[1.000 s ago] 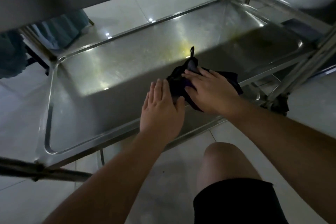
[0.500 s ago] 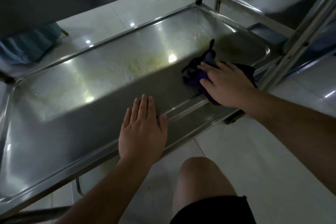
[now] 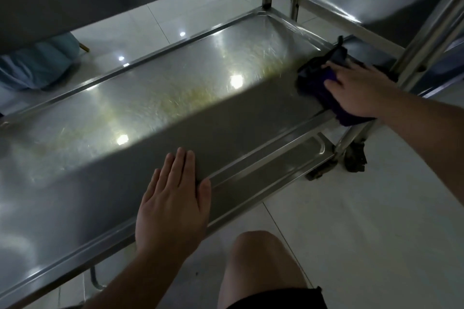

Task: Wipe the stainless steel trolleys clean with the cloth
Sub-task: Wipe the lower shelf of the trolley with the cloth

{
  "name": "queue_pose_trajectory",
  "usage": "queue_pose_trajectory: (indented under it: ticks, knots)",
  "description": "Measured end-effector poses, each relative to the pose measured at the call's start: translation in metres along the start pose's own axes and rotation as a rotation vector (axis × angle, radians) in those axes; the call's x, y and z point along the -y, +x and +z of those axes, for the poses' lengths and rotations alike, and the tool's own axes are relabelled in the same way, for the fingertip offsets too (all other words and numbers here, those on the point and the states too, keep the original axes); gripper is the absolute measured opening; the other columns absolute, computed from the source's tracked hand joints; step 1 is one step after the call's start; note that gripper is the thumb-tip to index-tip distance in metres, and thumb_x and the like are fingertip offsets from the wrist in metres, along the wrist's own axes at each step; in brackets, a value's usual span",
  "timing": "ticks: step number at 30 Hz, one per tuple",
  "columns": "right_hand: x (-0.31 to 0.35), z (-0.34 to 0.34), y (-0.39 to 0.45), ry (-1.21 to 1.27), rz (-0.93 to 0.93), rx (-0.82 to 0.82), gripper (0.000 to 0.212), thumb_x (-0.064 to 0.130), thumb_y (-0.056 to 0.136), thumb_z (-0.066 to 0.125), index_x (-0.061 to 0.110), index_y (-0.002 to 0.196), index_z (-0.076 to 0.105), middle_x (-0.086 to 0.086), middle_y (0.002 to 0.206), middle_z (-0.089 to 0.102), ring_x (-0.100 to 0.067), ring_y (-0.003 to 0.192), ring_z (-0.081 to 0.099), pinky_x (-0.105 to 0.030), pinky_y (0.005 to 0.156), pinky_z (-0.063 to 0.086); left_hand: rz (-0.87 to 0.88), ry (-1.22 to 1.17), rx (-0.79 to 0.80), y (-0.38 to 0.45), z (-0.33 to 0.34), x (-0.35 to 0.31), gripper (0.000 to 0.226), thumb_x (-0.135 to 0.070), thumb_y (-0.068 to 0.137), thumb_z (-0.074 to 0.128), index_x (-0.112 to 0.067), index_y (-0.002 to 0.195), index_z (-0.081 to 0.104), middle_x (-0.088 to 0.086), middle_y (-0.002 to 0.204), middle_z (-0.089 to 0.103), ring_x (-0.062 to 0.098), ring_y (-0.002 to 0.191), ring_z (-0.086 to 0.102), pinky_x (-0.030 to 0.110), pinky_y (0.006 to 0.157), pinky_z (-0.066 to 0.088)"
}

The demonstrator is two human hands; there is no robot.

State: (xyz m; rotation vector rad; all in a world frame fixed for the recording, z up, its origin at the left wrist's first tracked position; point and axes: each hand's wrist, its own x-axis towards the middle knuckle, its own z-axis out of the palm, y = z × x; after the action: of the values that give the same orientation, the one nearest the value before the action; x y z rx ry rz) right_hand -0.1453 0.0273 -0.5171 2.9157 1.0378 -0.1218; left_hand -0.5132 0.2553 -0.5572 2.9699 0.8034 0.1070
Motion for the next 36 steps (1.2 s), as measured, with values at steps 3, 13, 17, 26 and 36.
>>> queue_pose_trajectory:
  ticks: [3,13,17,26,36]
  knots:
    - [0.001,-0.002,0.017,0.188,0.265,-0.006,0.068,0.055,0.104,0.014,0.026,0.166,0.015,-0.008,0.174,0.009,-0.035,0.159,0.012,-0.052,0.126,0.014,0.001,-0.003,0.0,0.0,0.003,0.0,0.073,-0.064,0.108,0.004,-0.023,0.166,0.021,-0.004,0.173,0.021,0.012,0.16,0.012,0.038,0.128,0.014]
    - [0.058,-0.013,0.074,0.276,0.199,-0.04,0.066,0.049,0.104,0.02,0.019,0.162,0.029,-0.011,0.172,0.02,-0.039,0.155,0.02,-0.051,0.125,0.02,-0.003,0.013,0.006,0.0,-0.001,-0.004,0.073,-0.061,0.108,0.005,-0.022,0.164,0.028,-0.002,0.171,0.027,0.015,0.16,0.018,0.041,0.128,0.02]
    - [0.093,-0.004,0.046,0.265,-0.137,-0.016,0.086,0.079,0.09,0.024,0.033,0.162,0.027,0.003,0.17,0.025,-0.029,0.157,0.023,-0.049,0.123,0.023,-0.003,0.008,0.019,-0.001,-0.002,-0.002,0.074,-0.065,0.106,0.001,-0.026,0.165,0.021,-0.005,0.172,0.021,0.012,0.16,0.011,0.038,0.129,0.014]
    - [0.02,-0.004,0.076,0.254,0.297,-0.066,0.072,0.057,0.105,0.022,0.021,0.167,0.013,-0.01,0.174,0.008,-0.033,0.16,0.005,-0.049,0.128,0.007,0.015,0.022,0.013,-0.002,-0.003,-0.004,0.07,-0.058,0.109,0.012,-0.018,0.164,0.032,0.0,0.17,0.027,0.018,0.16,0.021,0.043,0.128,0.025]
    - [0.251,0.001,0.021,0.306,-0.237,0.025,0.069,0.053,0.105,0.02,0.024,0.167,0.015,0.006,0.175,0.004,-0.025,0.161,-0.001,-0.042,0.128,0.001,-0.024,0.049,0.065,0.003,-0.006,-0.009,0.075,-0.061,0.105,-0.001,-0.025,0.168,0.014,-0.006,0.175,0.008,0.01,0.161,-0.002,0.035,0.13,0.001]
